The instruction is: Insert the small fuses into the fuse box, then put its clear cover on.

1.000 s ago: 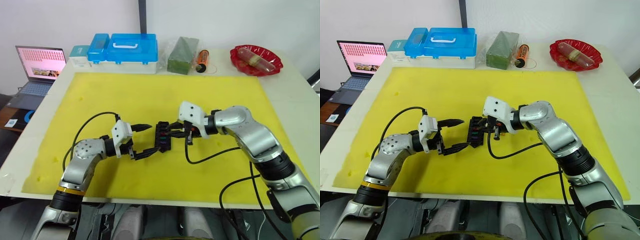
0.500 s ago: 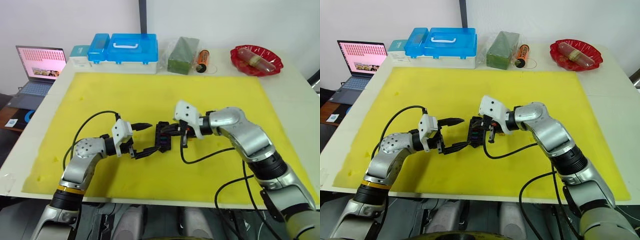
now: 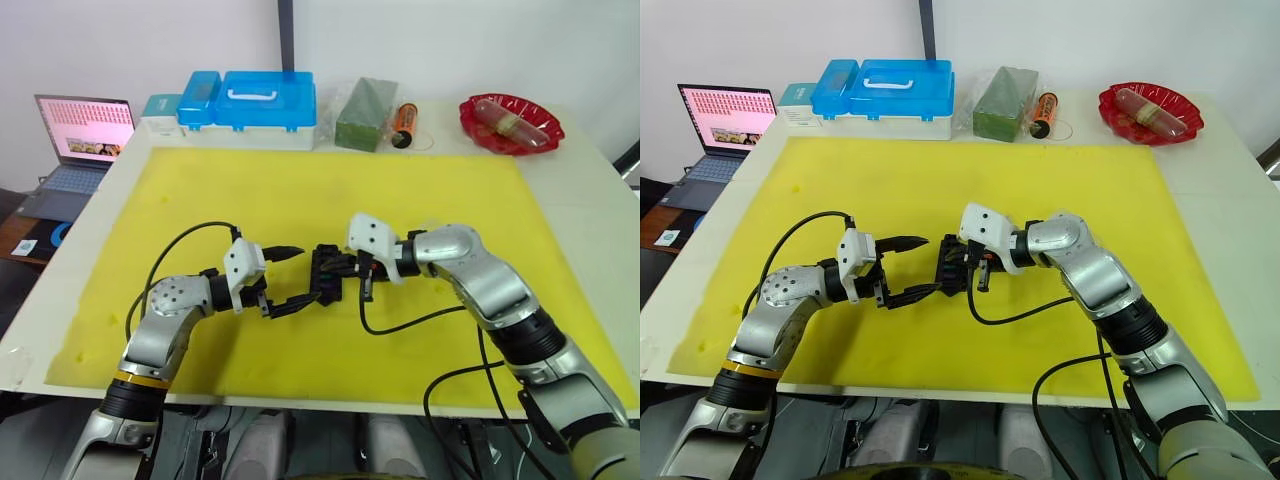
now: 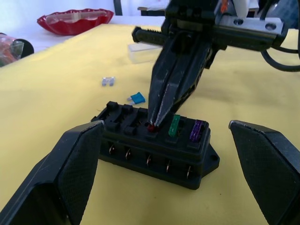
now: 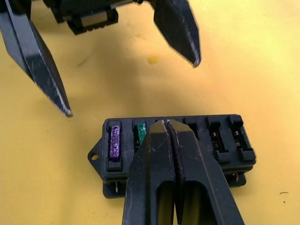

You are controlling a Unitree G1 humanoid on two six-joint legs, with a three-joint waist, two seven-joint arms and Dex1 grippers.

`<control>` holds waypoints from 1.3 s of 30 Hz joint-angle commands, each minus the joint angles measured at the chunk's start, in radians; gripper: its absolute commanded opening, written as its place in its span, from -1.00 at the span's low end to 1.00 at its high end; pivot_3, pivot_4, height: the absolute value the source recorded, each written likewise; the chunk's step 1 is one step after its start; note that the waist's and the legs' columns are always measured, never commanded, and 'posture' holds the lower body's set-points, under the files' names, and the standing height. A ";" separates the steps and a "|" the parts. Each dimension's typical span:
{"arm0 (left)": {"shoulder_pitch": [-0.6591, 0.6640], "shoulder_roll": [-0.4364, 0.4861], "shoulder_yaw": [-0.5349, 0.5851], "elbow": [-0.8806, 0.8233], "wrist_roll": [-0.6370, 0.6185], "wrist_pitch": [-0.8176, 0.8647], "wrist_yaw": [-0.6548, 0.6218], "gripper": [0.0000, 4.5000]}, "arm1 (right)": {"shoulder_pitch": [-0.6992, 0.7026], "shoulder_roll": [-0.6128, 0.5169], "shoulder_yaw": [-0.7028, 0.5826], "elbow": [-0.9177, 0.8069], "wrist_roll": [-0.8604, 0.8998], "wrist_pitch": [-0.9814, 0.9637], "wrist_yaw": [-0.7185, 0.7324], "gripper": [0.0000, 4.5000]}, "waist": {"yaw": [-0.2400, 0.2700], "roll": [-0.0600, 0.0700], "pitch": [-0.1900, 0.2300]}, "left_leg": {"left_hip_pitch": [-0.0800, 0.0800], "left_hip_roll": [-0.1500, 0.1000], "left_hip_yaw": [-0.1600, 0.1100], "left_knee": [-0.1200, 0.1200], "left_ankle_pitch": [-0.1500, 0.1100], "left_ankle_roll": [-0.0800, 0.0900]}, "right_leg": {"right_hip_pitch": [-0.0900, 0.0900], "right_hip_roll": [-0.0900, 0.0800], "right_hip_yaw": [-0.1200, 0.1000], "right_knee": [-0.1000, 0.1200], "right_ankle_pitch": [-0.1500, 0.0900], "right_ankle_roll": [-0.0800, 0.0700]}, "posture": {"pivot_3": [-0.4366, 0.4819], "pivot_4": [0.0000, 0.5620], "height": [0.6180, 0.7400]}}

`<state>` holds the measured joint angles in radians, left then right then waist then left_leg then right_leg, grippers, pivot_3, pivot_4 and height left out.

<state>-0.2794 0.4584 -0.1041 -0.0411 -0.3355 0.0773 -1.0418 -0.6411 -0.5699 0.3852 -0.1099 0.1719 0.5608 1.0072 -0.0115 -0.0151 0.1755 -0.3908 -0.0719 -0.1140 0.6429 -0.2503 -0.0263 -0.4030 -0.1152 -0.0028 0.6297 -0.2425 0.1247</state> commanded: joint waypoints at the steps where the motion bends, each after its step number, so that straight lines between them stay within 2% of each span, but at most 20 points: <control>1: -0.003 0.010 0.006 -0.022 0.001 -0.015 0.000 1.00 | 0.049 -0.019 0.038 0.060 -0.043 0.016 0.006 -0.99 | 0.001 0.000 -0.001 | 0.000 0.000 0.000 0.000 0.000 0.000 | 0.000 0.000 0.000 0.000 0.000 0.000 | -0.05 -0.47 1.00; 7: 0.003 0.019 0.008 -0.020 0.001 -0.017 -0.001 1.00 | 0.079 -0.033 0.029 0.078 -0.048 0.004 0.007 -0.99 | 0.001 0.002 -0.005 | 0.000 0.000 -0.001 0.000 0.000 0.000 | 0.000 0.000 0.000 0.000 0.000 0.000 | -0.05 -0.47 1.00; 13: 0.002 0.018 0.008 -0.020 -0.003 -0.011 0.001 1.00 | 0.054 0.013 -0.024 0.074 -0.016 -0.030 -0.016 -0.99 | 0.001 0.002 -0.005 | 0.000 0.000 -0.001 0.000 0.000 0.000 | 0.000 0.000 0.000 0.000 0.000 0.000 | -0.05 -0.47 1.00; 17: 0.007 0.032 0.018 -0.044 -0.024 0.012 -0.010 1.00 | 0.049 0.077 -0.168 -0.017 0.126 -0.012 -0.032 -0.99 | 0.000 0.002 -0.004 | 0.000 0.000 -0.001 0.000 0.000 0.000 | -0.001 0.000 0.000 0.000 0.000 0.000 | -0.05 -0.47 1.00; 20: -0.002 0.099 0.065 -0.091 -0.081 0.083 -0.045 1.00 | 0.042 0.036 -0.297 -0.137 0.232 0.069 -0.033 -0.99 | 0.000 0.003 -0.002 | -0.004 0.001 -0.001 0.000 0.000 0.000 | -0.004 0.000 0.000 0.001 0.000 0.000 | -0.05 -0.47 1.00; 23: -0.026 0.162 0.111 -0.095 -0.113 0.132 -0.052 1.00 | 0.040 -0.019 -0.374 -0.183 0.262 0.114 -0.060 -0.99 | 0.000 0.003 -0.002 | -0.004 0.001 -0.001 -0.001 0.000 0.000 | -0.005 0.000 0.000 0.001 0.000 0.000 | -0.05 -0.47 1.00; 26: -0.046 0.245 0.190 -0.051 -0.128 0.158 -0.065 1.00 | 0.085 -0.174 -0.461 -0.172 0.214 0.058 -0.028 -0.74 | 0.003 0.003 -0.002 | -0.003 0.001 -0.001 -0.002 0.000 0.000 | -0.004 0.000 0.000 0.000 0.000 0.000 | -0.05 -0.47 1.00; 31: -0.072 0.356 0.358 0.157 -0.097 0.114 -0.002 1.00 | 0.235 -0.385 -0.637 -0.017 0.134 -0.099 -0.014 0.02 | 0.002 0.003 -0.002 | -0.003 0.000 0.001 -0.003 0.000 0.000 | -0.004 -0.001 0.000 -0.001 -0.001 0.001 | -0.05 -0.47 1.00; 34: -0.061 0.408 0.418 0.313 -0.033 -0.006 0.028 1.00 | 0.373 -0.435 -0.740 0.113 0.094 -0.217 -0.018 0.49 | 0.000 0.002 -0.002 | -0.001 0.000 0.002 -0.007 0.000 0.000 | -0.004 -0.001 0.000 -0.001 -0.001 0.001 | -0.05 -0.47 1.00; 37: -0.056 0.418 0.430 0.375 -0.022 -0.047 0.029 1.00 | 0.415 -0.438 -0.774 0.173 0.094 -0.274 -0.028 0.95 | -0.007 0.005 -0.001 | 0.000 0.000 0.005 -0.009 0.000 0.000 | -0.005 -0.002 0.002 -0.002 -0.001 0.001 | -0.05 -0.47 1.00; 39: -0.029 0.421 0.444 0.415 -0.010 -0.079 0.032 1.00 | 0.450 -0.432 -0.816 0.251 0.093 -0.308 -0.048 0.98 | -0.006 0.006 -0.001 | 0.000 0.001 0.006 -0.009 0.000 0.000 | -0.005 -0.002 0.003 -0.001 -0.001 0.001 | -0.05 -0.47 1.00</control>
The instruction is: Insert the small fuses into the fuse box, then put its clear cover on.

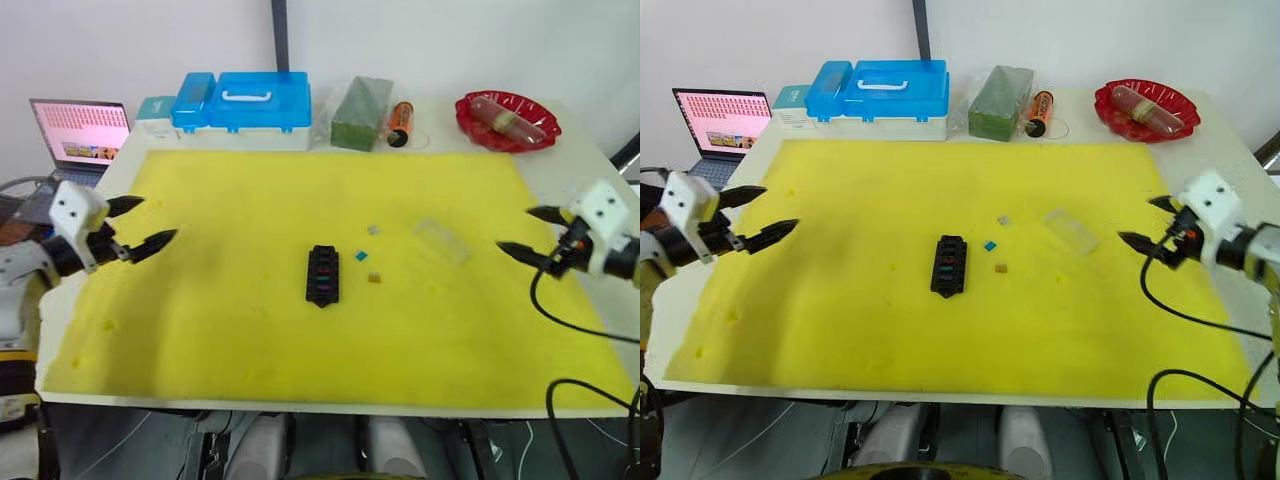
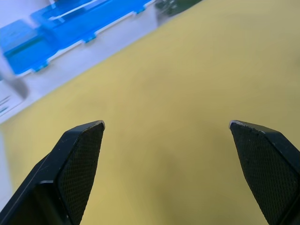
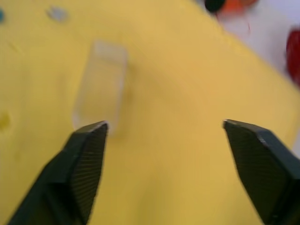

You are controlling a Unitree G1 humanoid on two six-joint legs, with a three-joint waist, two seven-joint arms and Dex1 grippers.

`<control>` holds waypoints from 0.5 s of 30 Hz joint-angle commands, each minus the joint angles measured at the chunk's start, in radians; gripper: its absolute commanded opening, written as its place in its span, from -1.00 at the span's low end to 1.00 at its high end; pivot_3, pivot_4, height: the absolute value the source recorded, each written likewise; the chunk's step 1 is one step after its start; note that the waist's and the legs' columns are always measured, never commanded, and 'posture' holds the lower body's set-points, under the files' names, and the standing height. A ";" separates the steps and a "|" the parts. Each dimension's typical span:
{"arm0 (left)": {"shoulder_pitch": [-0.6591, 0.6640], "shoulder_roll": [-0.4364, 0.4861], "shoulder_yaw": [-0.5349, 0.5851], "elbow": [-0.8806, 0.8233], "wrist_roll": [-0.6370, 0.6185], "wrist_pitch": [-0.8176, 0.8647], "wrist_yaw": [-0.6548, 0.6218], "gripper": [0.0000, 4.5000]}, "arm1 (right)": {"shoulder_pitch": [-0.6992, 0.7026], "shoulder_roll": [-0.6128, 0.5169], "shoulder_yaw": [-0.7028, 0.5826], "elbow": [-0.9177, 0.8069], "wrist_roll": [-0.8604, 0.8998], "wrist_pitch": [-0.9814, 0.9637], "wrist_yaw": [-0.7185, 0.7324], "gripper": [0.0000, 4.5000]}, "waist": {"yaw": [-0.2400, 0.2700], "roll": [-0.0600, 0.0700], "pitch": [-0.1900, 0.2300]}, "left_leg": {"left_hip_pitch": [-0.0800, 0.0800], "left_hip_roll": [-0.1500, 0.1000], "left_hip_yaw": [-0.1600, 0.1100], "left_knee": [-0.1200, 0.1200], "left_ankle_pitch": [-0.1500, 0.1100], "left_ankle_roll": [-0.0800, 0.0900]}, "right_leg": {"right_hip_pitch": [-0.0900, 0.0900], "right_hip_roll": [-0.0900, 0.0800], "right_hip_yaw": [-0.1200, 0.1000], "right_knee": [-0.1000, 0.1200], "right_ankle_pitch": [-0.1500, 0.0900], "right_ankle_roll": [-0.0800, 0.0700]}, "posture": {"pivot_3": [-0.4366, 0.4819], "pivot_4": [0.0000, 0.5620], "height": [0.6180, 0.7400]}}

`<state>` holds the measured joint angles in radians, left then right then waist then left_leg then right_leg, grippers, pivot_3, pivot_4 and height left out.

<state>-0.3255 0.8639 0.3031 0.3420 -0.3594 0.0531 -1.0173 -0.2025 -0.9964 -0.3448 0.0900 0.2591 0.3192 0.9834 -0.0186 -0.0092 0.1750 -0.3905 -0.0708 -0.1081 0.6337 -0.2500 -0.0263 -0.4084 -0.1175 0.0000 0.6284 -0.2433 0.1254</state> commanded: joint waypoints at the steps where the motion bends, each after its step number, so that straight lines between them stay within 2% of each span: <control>1: 0.025 0.015 0.039 0.042 0.017 -0.066 0.009 1.00 | 0.022 -0.004 -0.097 0.076 0.006 -0.079 -0.030 0.98 | 0.002 0.000 0.000 | 0.000 0.000 0.000 0.000 0.000 0.000 | 0.000 0.000 0.000 0.000 0.000 0.000 | -0.05 -0.47 1.00; 9: 0.041 -0.011 0.021 -0.010 -0.006 -0.051 -0.003 1.00 | 0.036 -0.014 -0.092 0.091 0.032 -0.068 -0.021 0.98 | 0.006 0.000 0.000 | 0.000 0.001 -0.001 0.000 0.000 0.000 | 0.000 -0.001 0.000 0.000 0.000 0.000 | -0.05 -0.47 1.00; 15: 0.005 -0.021 -0.010 -0.157 -0.079 0.034 -0.060 1.00 | -0.019 0.013 -0.070 -0.023 0.073 0.033 -0.082 0.98 | 0.005 0.000 0.000 | 0.000 0.001 -0.001 0.000 0.000 0.000 | 0.000 -0.001 0.000 0.000 0.000 0.000 | -0.05 -0.47 1.00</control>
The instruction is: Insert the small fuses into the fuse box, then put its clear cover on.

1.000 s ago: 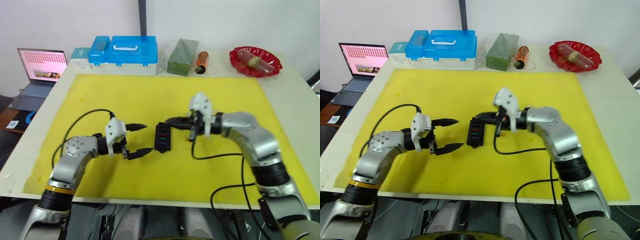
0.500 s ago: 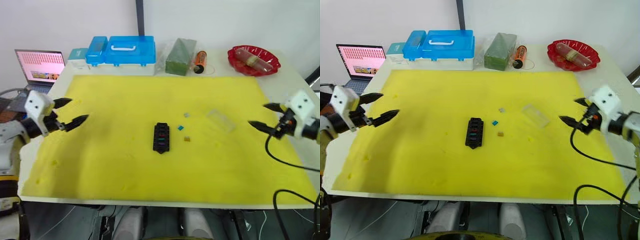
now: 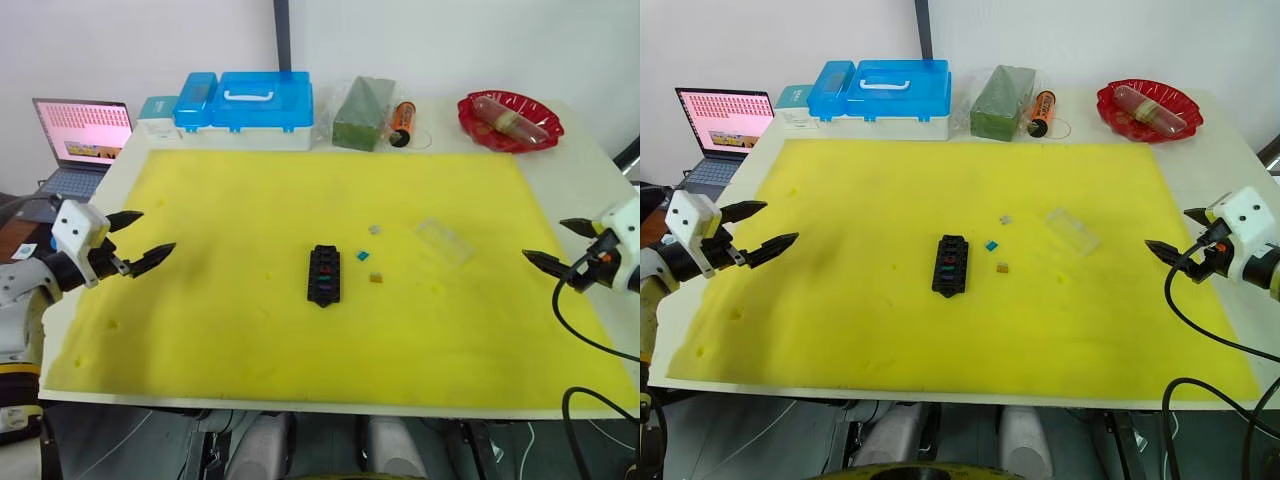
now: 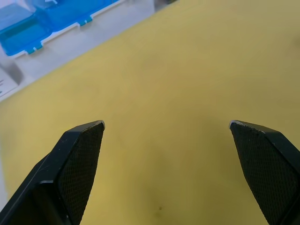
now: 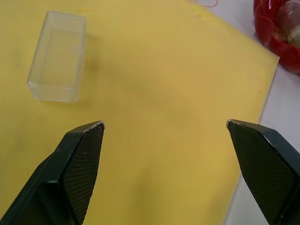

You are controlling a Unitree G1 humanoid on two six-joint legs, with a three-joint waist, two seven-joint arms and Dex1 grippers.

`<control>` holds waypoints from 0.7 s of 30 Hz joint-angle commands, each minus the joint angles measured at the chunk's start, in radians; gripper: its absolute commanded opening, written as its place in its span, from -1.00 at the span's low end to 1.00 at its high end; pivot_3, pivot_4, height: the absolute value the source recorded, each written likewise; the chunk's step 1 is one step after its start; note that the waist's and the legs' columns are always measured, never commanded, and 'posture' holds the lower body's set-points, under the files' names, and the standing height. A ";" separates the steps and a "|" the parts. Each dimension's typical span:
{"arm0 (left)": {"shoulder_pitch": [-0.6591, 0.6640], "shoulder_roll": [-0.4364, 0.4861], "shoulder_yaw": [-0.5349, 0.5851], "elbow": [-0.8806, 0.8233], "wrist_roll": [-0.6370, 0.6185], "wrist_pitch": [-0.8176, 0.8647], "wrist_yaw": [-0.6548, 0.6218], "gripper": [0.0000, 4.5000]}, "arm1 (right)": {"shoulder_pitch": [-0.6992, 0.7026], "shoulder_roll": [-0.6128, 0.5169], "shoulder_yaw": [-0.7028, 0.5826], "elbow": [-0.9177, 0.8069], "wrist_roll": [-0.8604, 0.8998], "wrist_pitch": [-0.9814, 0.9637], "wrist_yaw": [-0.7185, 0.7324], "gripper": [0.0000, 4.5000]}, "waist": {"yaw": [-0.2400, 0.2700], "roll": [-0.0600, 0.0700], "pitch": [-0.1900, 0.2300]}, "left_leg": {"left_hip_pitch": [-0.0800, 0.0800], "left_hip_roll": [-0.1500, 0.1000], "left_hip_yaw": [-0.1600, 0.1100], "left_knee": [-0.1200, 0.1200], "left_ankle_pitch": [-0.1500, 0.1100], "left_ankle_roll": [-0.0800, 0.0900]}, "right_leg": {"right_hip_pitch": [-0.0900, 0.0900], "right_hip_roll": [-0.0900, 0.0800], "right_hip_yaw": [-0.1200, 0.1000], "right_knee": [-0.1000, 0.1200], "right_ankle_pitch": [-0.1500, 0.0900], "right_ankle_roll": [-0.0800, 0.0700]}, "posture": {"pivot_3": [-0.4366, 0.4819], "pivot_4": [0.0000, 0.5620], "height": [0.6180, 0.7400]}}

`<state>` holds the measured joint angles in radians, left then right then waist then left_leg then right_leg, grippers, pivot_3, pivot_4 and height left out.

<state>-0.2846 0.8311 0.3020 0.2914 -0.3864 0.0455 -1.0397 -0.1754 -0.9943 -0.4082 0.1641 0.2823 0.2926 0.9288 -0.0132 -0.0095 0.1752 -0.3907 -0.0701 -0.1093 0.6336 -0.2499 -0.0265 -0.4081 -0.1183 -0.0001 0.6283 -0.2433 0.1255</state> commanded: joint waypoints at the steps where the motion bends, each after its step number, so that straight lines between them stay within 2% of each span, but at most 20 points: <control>1: -0.041 0.017 -0.027 -0.141 -0.062 0.065 -0.058 1.00 | -0.056 0.023 0.000 -0.132 0.084 0.119 -0.031 0.98 | -0.001 0.000 0.000 | 0.000 0.000 0.000 0.000 0.000 0.000 | 0.000 0.000 0.000 0.000 0.000 0.000 | -0.05 -0.47 1.00; 4: -0.075 0.016 -0.090 -0.276 -0.121 0.163 -0.117 1.00 | -0.081 0.034 0.046 -0.279 0.261 0.388 0.014 0.98 | 0.000 0.000 0.000 | 0.000 0.000 -0.001 0.000 0.000 0.000 | 0.000 0.000 0.000 0.000 0.000 0.000 | -0.05 -0.47 1.00; 6: -0.091 0.004 -0.138 -0.363 -0.151 0.209 -0.148 1.00 | -0.146 0.044 0.092 -0.328 0.376 0.559 0.025 0.98 | -0.001 0.000 0.000 | -0.001 0.000 -0.001 0.000 0.000 0.000 | 0.000 0.000 0.000 0.000 0.000 0.000 | -0.05 -0.47 1.00; 8: -0.088 -0.006 -0.175 -0.438 -0.169 0.234 -0.167 1.00 | -0.213 0.048 0.127 -0.323 0.467 0.700 0.042 0.98 | -0.003 0.000 0.000 | -0.001 0.000 -0.001 0.000 0.000 0.000 | 0.000 0.000 0.000 -0.001 0.000 0.000 | -0.05 -0.47 1.00; 13: -0.055 -0.056 -0.270 -0.634 -0.207 0.257 -0.186 1.00 | -0.345 0.132 0.218 -0.279 0.540 0.934 -0.038 0.98 | 0.002 0.000 0.000 | -0.001 0.000 -0.001 0.000 0.000 0.000 | 0.000 0.000 0.000 -0.001 0.000 0.000 | -0.05 -0.47 1.00; 17: -0.051 -0.110 -0.305 -0.641 -0.175 0.213 -0.166 1.00 | -0.414 0.213 0.244 -0.229 0.589 1.141 -0.107 0.98 | 0.004 0.000 0.000 | -0.002 0.000 -0.002 0.000 0.000 0.000 | 0.000 0.000 -0.001 -0.002 0.000 0.000 | -0.05 -0.47 1.00; 21: -0.056 -0.125 -0.310 -0.621 -0.150 0.182 -0.161 1.00 | -0.490 0.327 0.179 -0.122 0.581 1.290 -0.222 0.58 | 0.002 -0.001 0.000 | -0.002 0.000 -0.001 0.001 0.000 0.000 | 0.000 0.000 -0.001 -0.002 0.000 -0.001 | -0.05 -0.47 1.00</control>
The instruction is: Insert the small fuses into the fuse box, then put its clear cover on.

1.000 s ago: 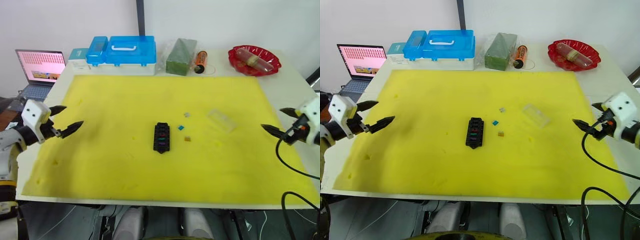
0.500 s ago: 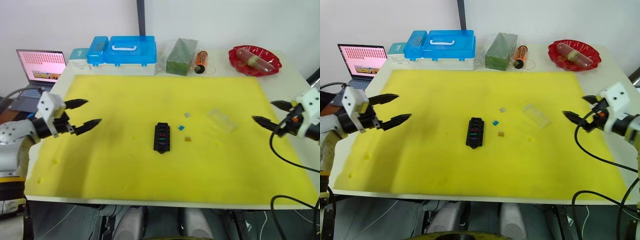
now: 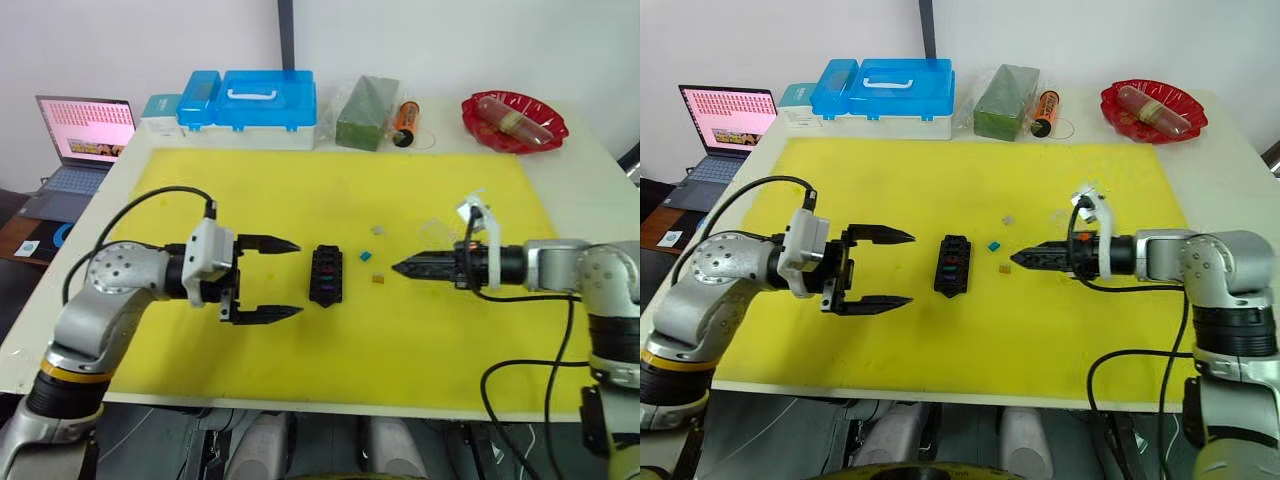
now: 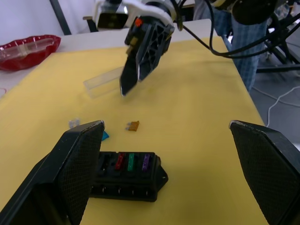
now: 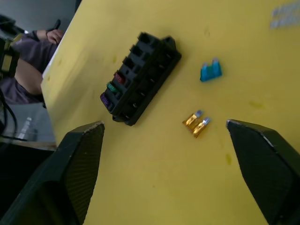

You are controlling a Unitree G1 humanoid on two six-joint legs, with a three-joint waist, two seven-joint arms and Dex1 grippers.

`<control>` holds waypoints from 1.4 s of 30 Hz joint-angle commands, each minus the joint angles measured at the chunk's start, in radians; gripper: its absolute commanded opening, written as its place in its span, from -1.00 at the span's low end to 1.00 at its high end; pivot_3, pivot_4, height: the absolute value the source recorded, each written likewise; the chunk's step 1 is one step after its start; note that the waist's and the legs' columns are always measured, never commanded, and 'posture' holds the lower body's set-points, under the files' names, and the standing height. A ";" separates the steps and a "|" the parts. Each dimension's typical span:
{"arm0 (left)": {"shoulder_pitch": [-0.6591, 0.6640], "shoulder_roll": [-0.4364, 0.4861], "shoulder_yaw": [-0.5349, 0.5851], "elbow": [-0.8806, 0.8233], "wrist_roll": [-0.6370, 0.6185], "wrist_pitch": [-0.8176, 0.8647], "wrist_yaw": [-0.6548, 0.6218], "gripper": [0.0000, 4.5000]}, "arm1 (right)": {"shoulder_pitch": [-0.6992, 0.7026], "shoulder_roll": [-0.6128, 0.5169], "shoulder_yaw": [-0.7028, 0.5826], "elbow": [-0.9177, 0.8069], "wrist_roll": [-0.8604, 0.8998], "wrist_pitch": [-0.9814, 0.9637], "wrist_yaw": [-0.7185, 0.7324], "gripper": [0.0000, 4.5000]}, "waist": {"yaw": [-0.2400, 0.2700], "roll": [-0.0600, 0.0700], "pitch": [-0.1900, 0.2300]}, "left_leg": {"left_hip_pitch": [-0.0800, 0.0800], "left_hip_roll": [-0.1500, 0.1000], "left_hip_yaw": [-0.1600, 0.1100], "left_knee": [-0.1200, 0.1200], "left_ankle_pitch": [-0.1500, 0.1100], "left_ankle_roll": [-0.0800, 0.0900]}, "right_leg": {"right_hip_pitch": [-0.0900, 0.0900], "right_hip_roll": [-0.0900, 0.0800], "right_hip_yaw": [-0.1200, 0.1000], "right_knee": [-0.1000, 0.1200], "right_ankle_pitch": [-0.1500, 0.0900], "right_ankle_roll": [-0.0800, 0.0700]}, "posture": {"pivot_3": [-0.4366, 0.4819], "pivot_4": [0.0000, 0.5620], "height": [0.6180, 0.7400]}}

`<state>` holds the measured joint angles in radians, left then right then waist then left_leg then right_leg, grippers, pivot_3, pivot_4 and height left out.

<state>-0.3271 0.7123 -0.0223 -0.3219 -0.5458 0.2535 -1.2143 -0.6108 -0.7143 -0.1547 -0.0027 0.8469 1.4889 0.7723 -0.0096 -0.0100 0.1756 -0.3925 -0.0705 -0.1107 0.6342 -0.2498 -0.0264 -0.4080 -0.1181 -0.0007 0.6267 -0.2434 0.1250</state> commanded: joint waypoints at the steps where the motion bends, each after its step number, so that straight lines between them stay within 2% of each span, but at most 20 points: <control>1: -0.010 -0.010 0.012 -0.012 0.008 -0.023 0.018 1.00 | -0.060 0.061 -0.066 0.054 0.028 0.113 -0.084 0.42 | -0.001 0.000 0.000 | 0.000 0.000 0.000 0.000 0.000 0.000 | 0.000 0.000 0.000 0.000 0.000 0.000 | -0.05 -0.47 1.00; 14: 0.001 -0.025 -0.006 -0.024 0.025 -0.019 0.025 1.00 | -0.058 0.087 -0.017 0.207 0.196 0.126 -0.257 0.42 | -0.004 0.000 0.000 | 0.000 -0.001 0.000 -0.001 0.000 0.000 | 0.000 0.001 0.000 0.001 0.000 0.000 | -0.05 -0.47 1.00; 20: -0.004 -0.033 -0.012 -0.024 0.030 -0.018 0.022 1.00 | -0.079 0.142 -0.055 0.263 0.209 0.126 -0.330 0.42 | -0.007 0.000 0.000 | 0.001 -0.001 0.000 -0.001 0.000 0.000 | 0.000 0.003 0.000 0.001 0.000 0.000 | -0.05 -0.47 1.00; 29: 0.001 -0.031 -0.013 -0.031 0.028 -0.017 0.019 1.00 | -0.043 0.185 -0.057 0.247 0.232 0.126 -0.376 0.42 | -0.009 0.000 0.000 | 0.001 -0.001 0.000 -0.001 0.000 0.000 | 0.000 0.003 0.000 0.001 0.000 0.000 | -0.05 -0.47 1.00; 31: 0.001 -0.031 -0.014 -0.030 0.031 -0.020 0.017 1.00 | -0.035 0.204 -0.064 0.238 0.214 0.126 -0.390 0.19 | -0.010 0.000 0.000 | 0.001 -0.001 0.000 -0.001 0.000 0.000 | 0.000 0.004 0.000 0.001 0.000 0.000 | -0.05 -0.47 1.00; 38: 0.002 -0.034 -0.017 -0.029 0.031 -0.020 0.018 1.00 | 0.016 0.246 -0.113 0.199 0.133 0.125 -0.424 -0.88 | -0.008 0.000 0.000 | 0.001 0.000 0.000 -0.001 0.000 0.000 | 0.000 0.004 0.000 0.001 0.000 0.000 | -0.05 -0.47 1.00; 39: 0.003 -0.034 -0.017 -0.029 0.030 -0.019 0.020 1.00 | 0.026 0.247 -0.121 0.194 0.127 0.125 -0.425 -0.99 | -0.007 0.000 0.000 | 0.001 0.000 -0.001 -0.001 0.000 0.000 | 0.000 0.004 0.000 0.001 0.000 0.000 | -0.05 -0.47 1.00; 42: 0.004 -0.035 -0.019 -0.028 0.031 -0.019 0.021 1.00 | 0.049 0.253 -0.144 0.179 0.124 0.126 -0.430 -0.99 | -0.001 0.000 -0.001 | 0.001 -0.001 -0.001 -0.001 0.000 0.000 | 0.001 0.004 0.000 0.001 0.000 0.000 | -0.05 -0.47 1.00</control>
<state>-0.3189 0.6755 -0.0460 -0.3199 -0.5105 0.2474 -1.1960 -0.5851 -0.4673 -0.2880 0.1798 0.9876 1.6062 0.3586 -0.0110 -0.0102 0.1750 -0.3915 -0.0712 -0.1115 0.6339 -0.2497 -0.0262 -0.4069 -0.1142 -0.0008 0.6279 -0.2433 0.1251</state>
